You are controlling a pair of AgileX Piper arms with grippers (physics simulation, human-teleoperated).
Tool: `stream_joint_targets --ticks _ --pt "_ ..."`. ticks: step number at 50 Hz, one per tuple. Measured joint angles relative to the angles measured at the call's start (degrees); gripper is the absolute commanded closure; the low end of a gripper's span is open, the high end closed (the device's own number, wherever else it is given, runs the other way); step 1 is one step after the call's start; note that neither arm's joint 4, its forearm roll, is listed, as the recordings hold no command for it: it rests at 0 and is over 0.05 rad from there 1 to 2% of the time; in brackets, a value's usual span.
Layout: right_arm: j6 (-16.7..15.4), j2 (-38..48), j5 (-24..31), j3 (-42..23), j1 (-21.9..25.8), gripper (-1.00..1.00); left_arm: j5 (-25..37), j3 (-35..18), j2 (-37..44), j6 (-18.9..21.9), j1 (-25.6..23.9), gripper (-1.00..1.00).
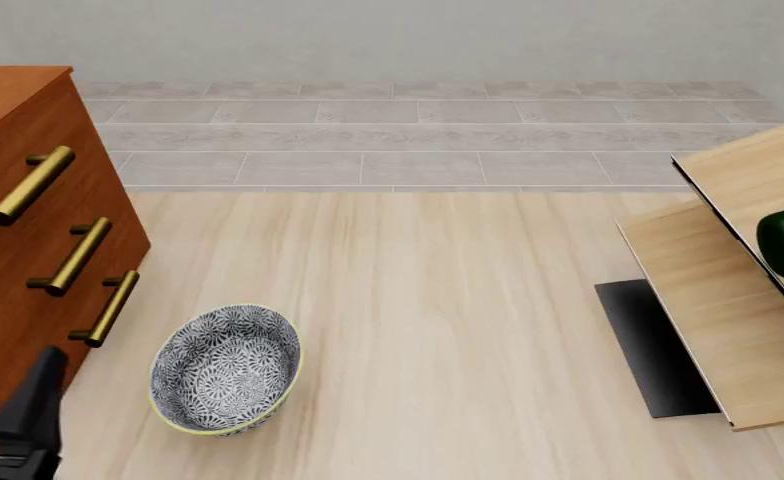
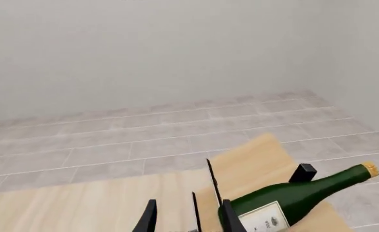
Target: Put the wine bottle on the wine rack.
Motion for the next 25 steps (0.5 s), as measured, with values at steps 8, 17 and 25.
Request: stream_joint_targets --ticks 8,17,25 --pt "-1.5 -3.0 1.5 0.8 1.5 -1.00 1.3 -1.5 -0.1 0.0 0.3 -1.00" --pt "-3.1 -6.6 3.7 1.9 2.8 -1.00 2.6 -3.1 -0.2 0.2 0.6 -1.00" --pt "-4.5 -10.0 5.4 3.3 3.7 -1.00 3.5 -4.2 -0.2 0.4 0.7 -1.00"
